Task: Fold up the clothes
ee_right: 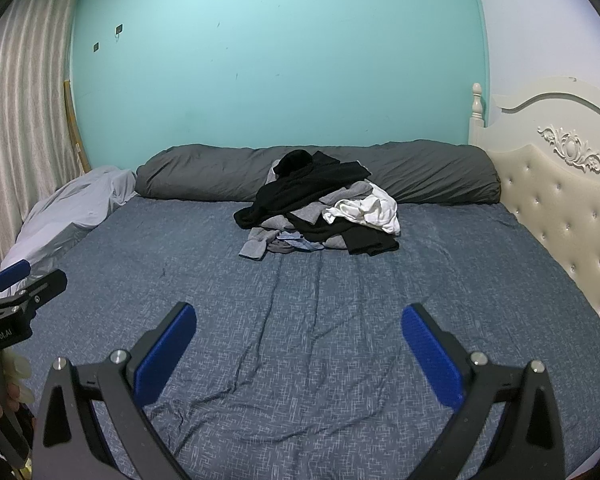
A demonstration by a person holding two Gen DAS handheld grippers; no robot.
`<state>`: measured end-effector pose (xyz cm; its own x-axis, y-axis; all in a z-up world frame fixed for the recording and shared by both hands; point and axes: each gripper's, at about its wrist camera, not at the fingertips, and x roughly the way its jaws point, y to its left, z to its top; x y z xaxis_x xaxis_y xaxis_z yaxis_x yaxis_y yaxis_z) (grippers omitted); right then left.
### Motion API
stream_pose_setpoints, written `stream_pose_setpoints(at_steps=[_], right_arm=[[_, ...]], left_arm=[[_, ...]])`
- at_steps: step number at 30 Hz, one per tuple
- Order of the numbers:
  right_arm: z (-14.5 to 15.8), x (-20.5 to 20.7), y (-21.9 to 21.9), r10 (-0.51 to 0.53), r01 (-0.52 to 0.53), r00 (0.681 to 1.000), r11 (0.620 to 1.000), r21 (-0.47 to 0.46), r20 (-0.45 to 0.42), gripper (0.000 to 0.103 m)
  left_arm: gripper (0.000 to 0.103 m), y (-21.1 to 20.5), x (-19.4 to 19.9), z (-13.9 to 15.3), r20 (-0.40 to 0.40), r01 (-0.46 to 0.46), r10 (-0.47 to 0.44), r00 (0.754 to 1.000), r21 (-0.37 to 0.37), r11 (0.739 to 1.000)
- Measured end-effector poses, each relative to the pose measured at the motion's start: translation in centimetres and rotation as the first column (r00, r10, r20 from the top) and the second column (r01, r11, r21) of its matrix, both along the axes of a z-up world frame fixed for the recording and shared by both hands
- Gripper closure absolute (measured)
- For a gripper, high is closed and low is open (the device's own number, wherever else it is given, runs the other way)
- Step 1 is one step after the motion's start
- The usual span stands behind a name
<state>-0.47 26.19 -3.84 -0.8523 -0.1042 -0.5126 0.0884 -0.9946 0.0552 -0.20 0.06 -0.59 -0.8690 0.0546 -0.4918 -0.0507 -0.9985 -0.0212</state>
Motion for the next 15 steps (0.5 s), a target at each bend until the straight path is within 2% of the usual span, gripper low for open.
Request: stream_pose_setpoints(at_steps=[7,15], right_arm=[[-0.3,-0.6,0.2,0.005,-0.005,1.0,1.0,0.003,0.001,0.0],[-1.5,-4.0,0.7,0.025,-0.025,0.999,0.999,-0.029,0.021,0.0]], left_arm=[[0.0,-0.1,-0.8,-0.2,0.006,-0.003,0.003,1.0,-0.002,1.0],[0.0,-0.7,-4.2,-0.7,0.019,0.013,-0.013,1.0,0.005,1.0]])
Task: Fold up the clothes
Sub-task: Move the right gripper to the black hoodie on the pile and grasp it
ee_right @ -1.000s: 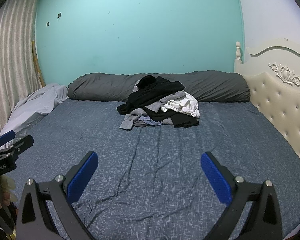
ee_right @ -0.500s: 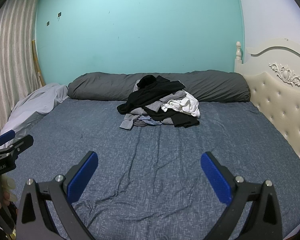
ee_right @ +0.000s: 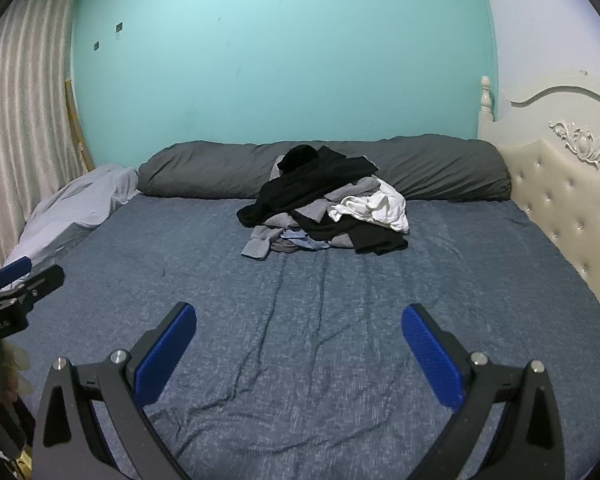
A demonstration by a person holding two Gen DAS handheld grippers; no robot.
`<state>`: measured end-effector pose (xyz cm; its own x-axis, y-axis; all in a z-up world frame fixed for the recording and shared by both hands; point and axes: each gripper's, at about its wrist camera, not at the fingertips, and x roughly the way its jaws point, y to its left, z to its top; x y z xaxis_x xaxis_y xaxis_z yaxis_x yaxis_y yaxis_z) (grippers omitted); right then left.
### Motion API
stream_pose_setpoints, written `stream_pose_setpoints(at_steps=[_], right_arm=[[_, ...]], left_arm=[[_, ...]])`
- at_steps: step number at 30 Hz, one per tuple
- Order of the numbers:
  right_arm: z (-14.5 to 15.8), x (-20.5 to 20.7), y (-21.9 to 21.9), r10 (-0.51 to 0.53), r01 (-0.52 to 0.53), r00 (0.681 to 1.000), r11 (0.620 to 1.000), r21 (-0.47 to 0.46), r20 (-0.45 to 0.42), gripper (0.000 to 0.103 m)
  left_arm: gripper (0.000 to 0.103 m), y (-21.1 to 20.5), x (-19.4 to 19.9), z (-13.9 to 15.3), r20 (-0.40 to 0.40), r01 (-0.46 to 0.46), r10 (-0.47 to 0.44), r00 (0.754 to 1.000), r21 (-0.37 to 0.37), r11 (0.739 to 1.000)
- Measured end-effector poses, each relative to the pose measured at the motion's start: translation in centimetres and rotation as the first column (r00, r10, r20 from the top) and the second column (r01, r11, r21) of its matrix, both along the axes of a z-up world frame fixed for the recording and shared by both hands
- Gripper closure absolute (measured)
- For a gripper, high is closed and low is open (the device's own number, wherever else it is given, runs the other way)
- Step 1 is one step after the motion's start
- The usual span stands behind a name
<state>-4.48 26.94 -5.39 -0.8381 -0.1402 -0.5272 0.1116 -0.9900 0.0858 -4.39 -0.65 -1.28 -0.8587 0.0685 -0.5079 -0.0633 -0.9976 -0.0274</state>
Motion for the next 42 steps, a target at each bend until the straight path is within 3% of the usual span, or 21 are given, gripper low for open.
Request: stream_pose_setpoints(at_steps=[4,9,14,25,28,42], right_arm=[[-0.8,-2.8,0.2,0.023,-0.022,1.0,0.999,-0.025,0.017,0.0],[-2.3,-7.4,-0.1,0.013,-0.015,0.998,0.999,0.029,0.057,0.0],[-5.1,-13.9,0.3,0.027,-0.031,0.995,0.998,0.048,0.092,0.0],[-10.3,-28.5,0.2,0.063,-0.07,0.991,0.996,0.053,0.122,0.002],[-11.5,-31.7,0.0,0.081,-0.088,0.986,0.995,0.042,0.143,0.008],[-14.5,-46.2,-2.0,0.061,-0.049,0.978,0.997,-0.067,0.2,0.01]], left_arm=[[0.0,-0.2,-2.8,-0.4,0.004,0.005,-0.005,1.0,-0.005,1.0],[0.0,-0.7,-7.5,-1.9,0.019,0.017,-0.017,1.0,-0.003,1.0],[0.0,-0.9,-13.3,-4.7,0.054,0.009,-0.011,0.998,0.04,0.999],[0.0,0.7,-25.8,-11.1,0.089,0.02,-0.021,0.996,0.007,1.0],[0.0,0.8,-28.1,-12.1,0.107,0.019,-0.021,0.994,0.013,1.0],[0.0,-2.1,-36.6,-14.3,0.181,-0.032,0.022,0.983,0.057,0.998]])
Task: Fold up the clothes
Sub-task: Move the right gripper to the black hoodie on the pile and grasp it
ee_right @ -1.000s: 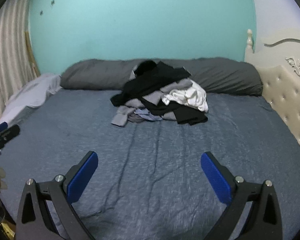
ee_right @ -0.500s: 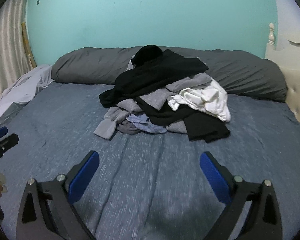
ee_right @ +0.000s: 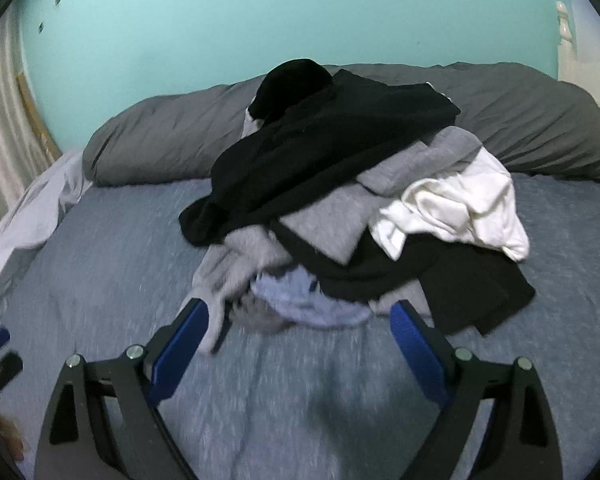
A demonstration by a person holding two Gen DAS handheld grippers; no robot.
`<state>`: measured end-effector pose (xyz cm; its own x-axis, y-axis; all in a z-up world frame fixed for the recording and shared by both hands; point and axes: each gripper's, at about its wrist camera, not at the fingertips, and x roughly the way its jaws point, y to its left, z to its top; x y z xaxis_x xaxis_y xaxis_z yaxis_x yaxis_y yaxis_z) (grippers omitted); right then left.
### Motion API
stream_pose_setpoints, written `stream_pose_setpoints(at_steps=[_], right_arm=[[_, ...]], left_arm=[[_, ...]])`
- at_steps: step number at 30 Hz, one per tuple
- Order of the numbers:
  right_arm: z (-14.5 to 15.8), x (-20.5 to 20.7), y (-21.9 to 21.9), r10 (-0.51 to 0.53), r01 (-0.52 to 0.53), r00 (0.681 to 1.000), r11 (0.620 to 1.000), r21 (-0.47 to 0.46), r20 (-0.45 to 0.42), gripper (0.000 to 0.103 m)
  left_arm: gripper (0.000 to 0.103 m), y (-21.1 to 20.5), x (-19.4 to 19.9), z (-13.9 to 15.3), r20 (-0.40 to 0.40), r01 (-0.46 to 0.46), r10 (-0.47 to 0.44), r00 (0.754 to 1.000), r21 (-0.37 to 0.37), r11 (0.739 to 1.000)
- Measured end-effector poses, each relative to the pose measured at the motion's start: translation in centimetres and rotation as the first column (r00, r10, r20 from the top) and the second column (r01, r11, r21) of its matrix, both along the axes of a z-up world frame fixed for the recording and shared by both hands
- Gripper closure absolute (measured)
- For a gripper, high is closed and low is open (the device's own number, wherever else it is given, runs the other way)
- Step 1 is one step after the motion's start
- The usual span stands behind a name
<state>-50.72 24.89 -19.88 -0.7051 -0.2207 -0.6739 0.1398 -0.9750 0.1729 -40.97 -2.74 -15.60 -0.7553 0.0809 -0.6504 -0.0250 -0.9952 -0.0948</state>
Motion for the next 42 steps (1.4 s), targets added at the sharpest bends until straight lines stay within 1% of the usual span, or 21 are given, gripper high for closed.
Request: stream_pose_setpoints(at_steps=[4,9,10,12,14,16,20,21,24,26,28,30,31,33,37,39,42], right_arm=[[-0.4,-3.4,-0.9,0.004,-0.004,1.0,1.0,0.016,-0.004,0.01],[-1.5,-7.7,-1.5,-0.016,0.016,1.0,1.0,0.012,0.003,0.011],[-1.8,-8.6,-1.6,-0.024,0.024,1.0,1.0,0.008,0.005,0.015],[-2.2,-10.0,-1.8,-0.035,0.035,0.999,0.999,0.009,0.005,0.017],[-2.5,-11.2,-1.9,-0.043,0.043,0.999,0.999,0.008,0.006,0.021],[-2.9,-12.5,-2.0,-0.047,0.047,0.999,0.999,0.0,0.009,0.029],[-3.9,-14.4,-2.1,-0.073,0.073,0.997,0.997,-0.002,0.026,0.033],[-4.2,-14.7,-2.1,-0.075,0.075,0.997,0.997,-0.011,0.026,0.037],[-4.4,-15.0,-2.4,-0.074,0.074,0.997,0.997,-0.002,0.01,0.047],[-4.5,-15.1,-2.4,-0.068,0.068,0.998,0.998,0.009,0.005,0.058],[-4.1,-15.1,-2.7,-0.06,0.061,0.998,0.997,0.049,-0.014,0.083],[-3.7,-14.7,-2.9,-0.048,0.05,0.998,0.996,0.071,-0.034,0.093],[-3.4,-14.5,-3.1,-0.042,0.045,0.998,0.996,0.08,-0.044,0.096],[-2.6,-13.8,-3.3,-0.024,0.03,0.997,0.996,0.09,-0.073,0.098],[-0.6,-11.9,-3.6,0.033,-0.021,0.989,0.996,0.084,-0.145,0.099],[0.3,-10.7,-3.5,0.054,-0.043,0.985,0.997,0.07,-0.164,0.099],[1.7,-7.9,-2.8,0.08,-0.072,0.977,0.996,0.047,-0.196,0.099]], left_arm=[[0.0,-0.9,-2.2,-0.4,0.014,-0.013,0.013,1.0,0.014,1.0],[0.0,-1.9,-3.9,-1.5,0.035,-0.026,0.025,0.999,0.041,0.999],[0.0,-2.0,-4.2,-1.9,0.039,-0.029,0.027,0.999,0.042,0.999],[0.0,-2.2,-4.7,-2.3,0.045,-0.034,0.033,0.998,0.043,0.998],[0.0,-2.4,-5.2,-2.8,0.051,-0.037,0.035,0.998,0.043,0.998],[0.0,-2.7,-5.5,-3.2,0.054,-0.039,0.036,0.998,0.045,0.998],[0.0,-3.1,-5.8,-3.6,0.057,-0.038,0.035,0.998,0.049,0.998],[0.0,-3.2,-5.9,-3.7,0.058,-0.038,0.035,0.998,0.052,0.998],[0.0,-3.4,-5.9,-3.9,0.056,-0.04,0.036,0.998,0.059,0.997],[0.0,-3.4,-5.7,-4.1,0.058,-0.037,0.033,0.998,0.065,0.997],[0.0,-3.5,-5.4,-4.4,0.061,-0.032,0.028,0.998,0.067,0.997],[0.0,-3.6,-5.0,-4.6,0.062,-0.029,0.025,0.998,0.061,0.998],[0.0,-3.7,-4.7,-4.7,0.06,-0.029,0.025,0.998,0.057,0.998],[0.0,-3.9,-4.3,-4.8,0.06,-0.033,0.029,0.998,0.059,0.998],[0.0,-4.4,-3.2,-4.8,0.061,-0.04,0.036,0.997,0.063,0.997],[0.0,-4.6,-2.5,-4.7,0.06,-0.041,0.037,0.998,0.064,0.997],[0.0,-4.8,-0.8,-4.0,0.04,-0.039,0.036,0.999,0.06,0.997]])
